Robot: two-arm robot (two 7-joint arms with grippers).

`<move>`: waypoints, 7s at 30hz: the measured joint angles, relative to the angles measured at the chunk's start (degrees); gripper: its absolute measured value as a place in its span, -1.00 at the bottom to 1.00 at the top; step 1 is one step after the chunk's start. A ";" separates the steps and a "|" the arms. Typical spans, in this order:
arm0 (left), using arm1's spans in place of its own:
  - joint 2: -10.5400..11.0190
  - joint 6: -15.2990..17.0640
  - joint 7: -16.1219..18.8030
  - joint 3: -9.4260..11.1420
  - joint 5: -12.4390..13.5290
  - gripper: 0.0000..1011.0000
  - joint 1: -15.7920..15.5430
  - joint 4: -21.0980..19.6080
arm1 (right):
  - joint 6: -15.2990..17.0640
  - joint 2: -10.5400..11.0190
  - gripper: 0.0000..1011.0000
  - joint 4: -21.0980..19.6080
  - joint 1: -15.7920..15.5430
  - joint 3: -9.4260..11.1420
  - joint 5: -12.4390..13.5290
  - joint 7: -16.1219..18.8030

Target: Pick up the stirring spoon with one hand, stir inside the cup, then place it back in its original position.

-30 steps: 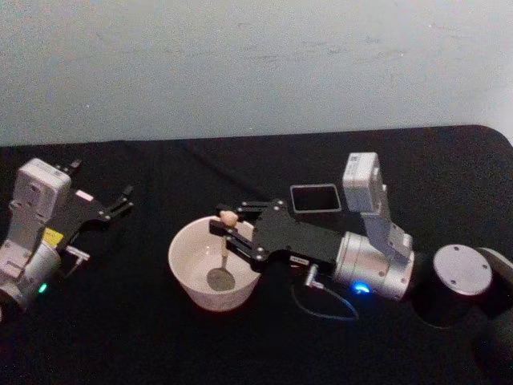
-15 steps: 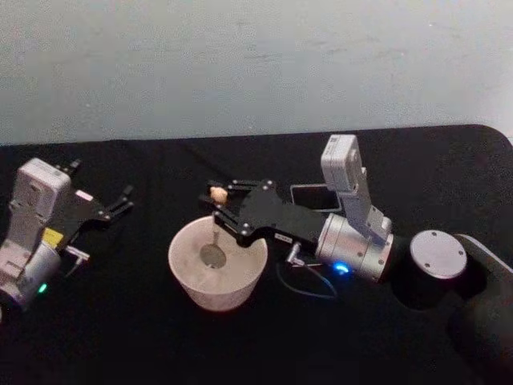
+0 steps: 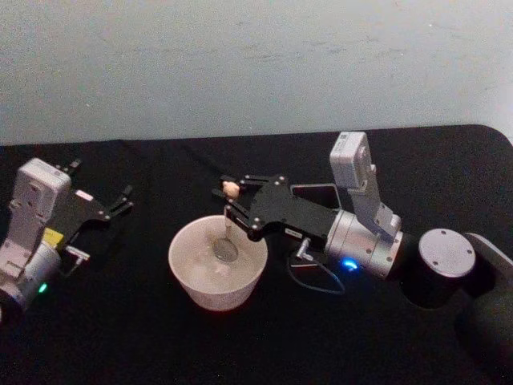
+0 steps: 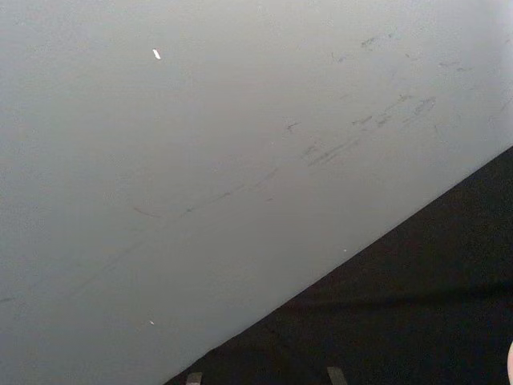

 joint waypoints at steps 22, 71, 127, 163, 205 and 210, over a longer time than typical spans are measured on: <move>0.00 0.00 0.00 0.00 0.00 0.98 0.00 0.00 | 1.77 4.72 -0.58 -7.99 -5.03 -0.04 1.84 2.52; 0.00 0.00 0.00 0.00 0.00 0.98 0.00 0.00 | 2.33 3.41 -0.58 -6.02 -4.58 1.83 0.91 -0.19; 0.00 0.00 0.00 0.00 0.00 0.98 0.00 0.00 | 2.71 3.58 -0.58 -6.68 -5.15 1.82 0.79 -0.55; 0.00 0.00 0.00 0.00 0.00 0.98 0.00 0.00 | 1.34 0.10 -0.58 -2.02 -1.60 0.36 -0.10 -1.78; 0.00 0.00 0.00 0.00 0.00 0.98 0.00 0.00 | -2.32 11.95 -0.58 -19.62 -6.93 11.31 8.65 0.32; 0.00 0.00 0.00 0.00 0.00 0.98 0.00 0.00 | -2.51 13.79 -0.58 -21.17 -8.75 12.98 9.01 -0.12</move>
